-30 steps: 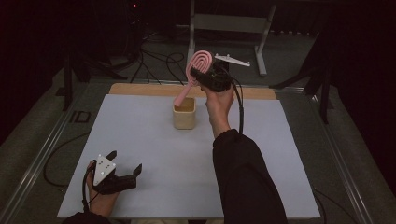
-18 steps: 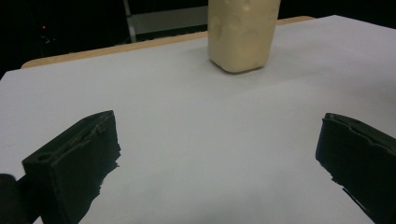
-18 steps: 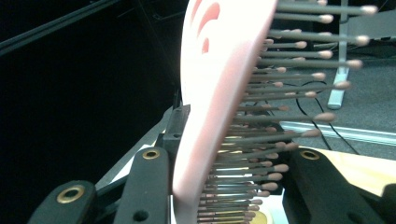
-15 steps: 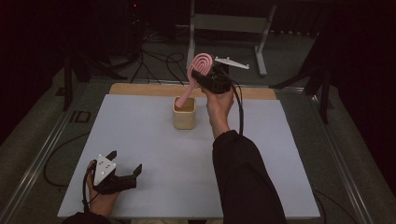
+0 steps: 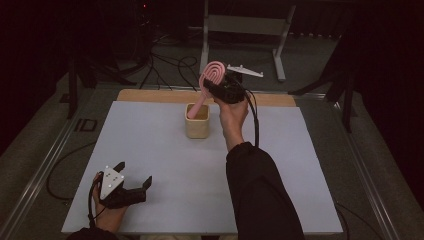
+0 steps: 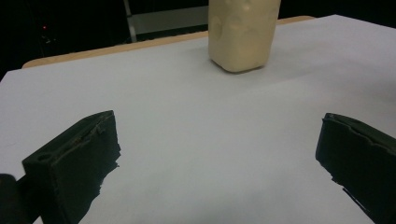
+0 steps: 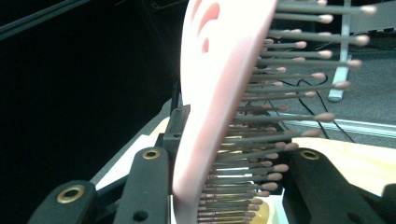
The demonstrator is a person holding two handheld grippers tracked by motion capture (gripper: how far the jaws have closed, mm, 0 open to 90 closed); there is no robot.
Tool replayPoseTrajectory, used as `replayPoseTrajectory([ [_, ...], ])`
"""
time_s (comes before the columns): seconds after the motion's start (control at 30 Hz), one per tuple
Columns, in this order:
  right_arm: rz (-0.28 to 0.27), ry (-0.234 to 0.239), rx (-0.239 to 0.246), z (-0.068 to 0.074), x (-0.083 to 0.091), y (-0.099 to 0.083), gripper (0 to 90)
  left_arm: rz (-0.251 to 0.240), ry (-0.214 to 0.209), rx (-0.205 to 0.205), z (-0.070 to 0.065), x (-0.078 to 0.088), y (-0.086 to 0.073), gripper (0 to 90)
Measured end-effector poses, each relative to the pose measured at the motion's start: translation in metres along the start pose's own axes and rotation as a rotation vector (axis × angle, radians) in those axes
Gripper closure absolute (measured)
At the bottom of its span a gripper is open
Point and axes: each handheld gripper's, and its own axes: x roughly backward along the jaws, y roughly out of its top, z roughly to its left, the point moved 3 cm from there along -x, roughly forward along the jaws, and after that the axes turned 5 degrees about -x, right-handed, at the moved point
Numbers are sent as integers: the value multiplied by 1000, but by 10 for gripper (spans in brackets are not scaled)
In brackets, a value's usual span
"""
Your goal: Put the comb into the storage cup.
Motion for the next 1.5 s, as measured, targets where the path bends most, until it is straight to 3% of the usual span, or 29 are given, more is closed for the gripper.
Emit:
replayPoseTrajectory([
  [0.97, 14, -15, 13, -3, -5, -10, 637, 8, -5, -12, -2, -1, -1, 2],
  [1.5, 48, -27, 33, -3, -14, -25, 636, 8, -6, -14, -3, -1, -1, 2],
])
